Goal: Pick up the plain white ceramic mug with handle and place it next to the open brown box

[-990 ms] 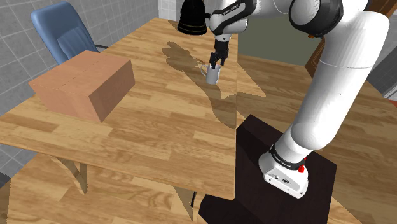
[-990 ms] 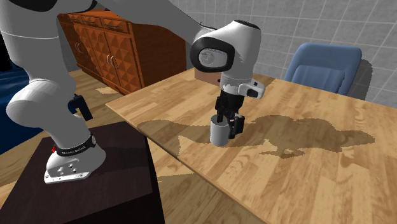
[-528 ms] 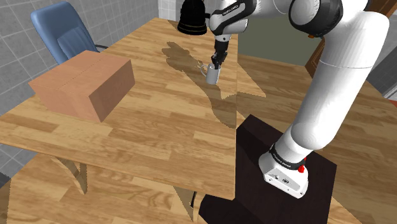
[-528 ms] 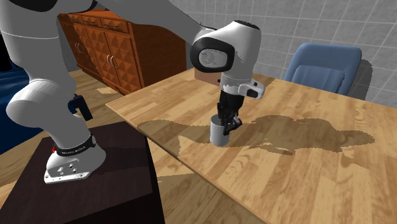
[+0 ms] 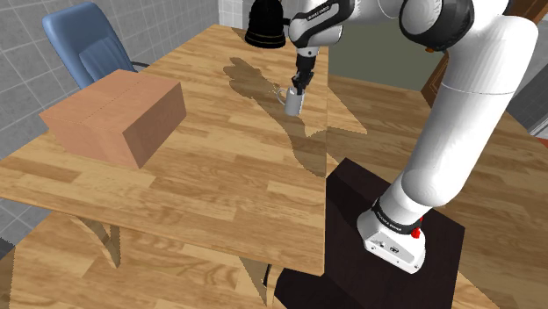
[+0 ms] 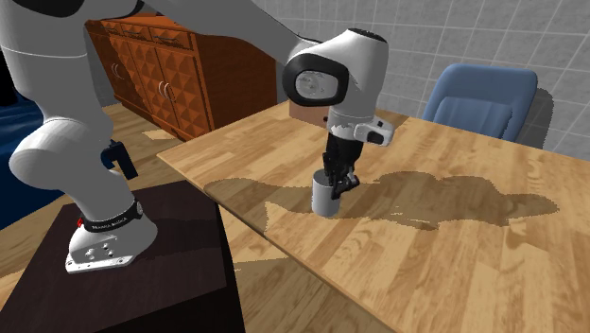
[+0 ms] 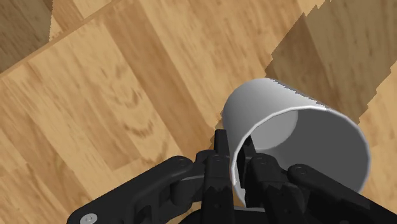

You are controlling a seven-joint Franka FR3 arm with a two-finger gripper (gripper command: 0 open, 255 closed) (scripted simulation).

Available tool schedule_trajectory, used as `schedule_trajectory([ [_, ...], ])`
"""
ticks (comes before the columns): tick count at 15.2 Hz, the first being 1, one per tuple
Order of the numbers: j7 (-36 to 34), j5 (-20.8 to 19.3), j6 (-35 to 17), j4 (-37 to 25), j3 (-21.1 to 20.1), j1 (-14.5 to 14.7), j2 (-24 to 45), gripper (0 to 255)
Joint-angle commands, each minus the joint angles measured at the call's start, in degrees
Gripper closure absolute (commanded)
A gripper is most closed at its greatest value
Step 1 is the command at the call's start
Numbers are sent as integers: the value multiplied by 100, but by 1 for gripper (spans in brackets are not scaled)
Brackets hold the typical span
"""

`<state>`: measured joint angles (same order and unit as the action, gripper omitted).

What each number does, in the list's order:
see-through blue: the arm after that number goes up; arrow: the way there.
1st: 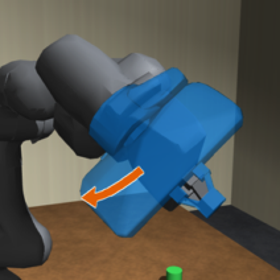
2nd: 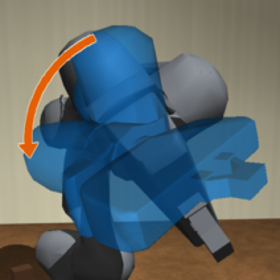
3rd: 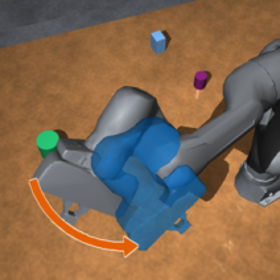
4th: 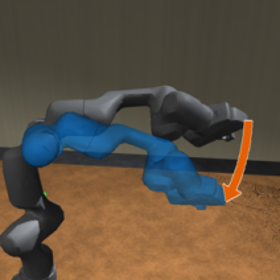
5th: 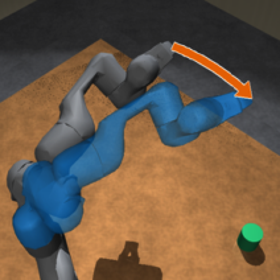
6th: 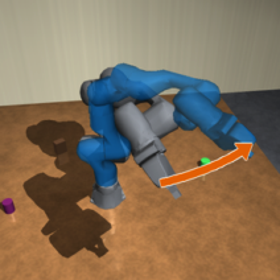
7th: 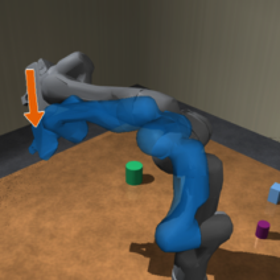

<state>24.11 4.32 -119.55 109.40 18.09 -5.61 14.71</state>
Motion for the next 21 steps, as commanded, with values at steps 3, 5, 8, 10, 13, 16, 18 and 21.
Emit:
schedule_trajectory([
  [3, -29, -46, 236, -125, 13, 12, -118, 255],
  [5, -44, -71, 373, -205, 20, 17, -179, 255],
  [8, -64, -103, 582, -334, 28, 23, -262, 255],
  [10, -76, -123, 722, -427, 33, 27, -313, 255],
  [13, -91, -148, 935, -577, 39, 31, -379, 255],
  [16, -104, -170, 1150, -739, 43, 34, -436, 255],
  [18, -111, -182, 1296, -854, 46, 35, -467, 255],
  [21, -119, -197, 1516, -1038, 50, 35, -505, 255],
])
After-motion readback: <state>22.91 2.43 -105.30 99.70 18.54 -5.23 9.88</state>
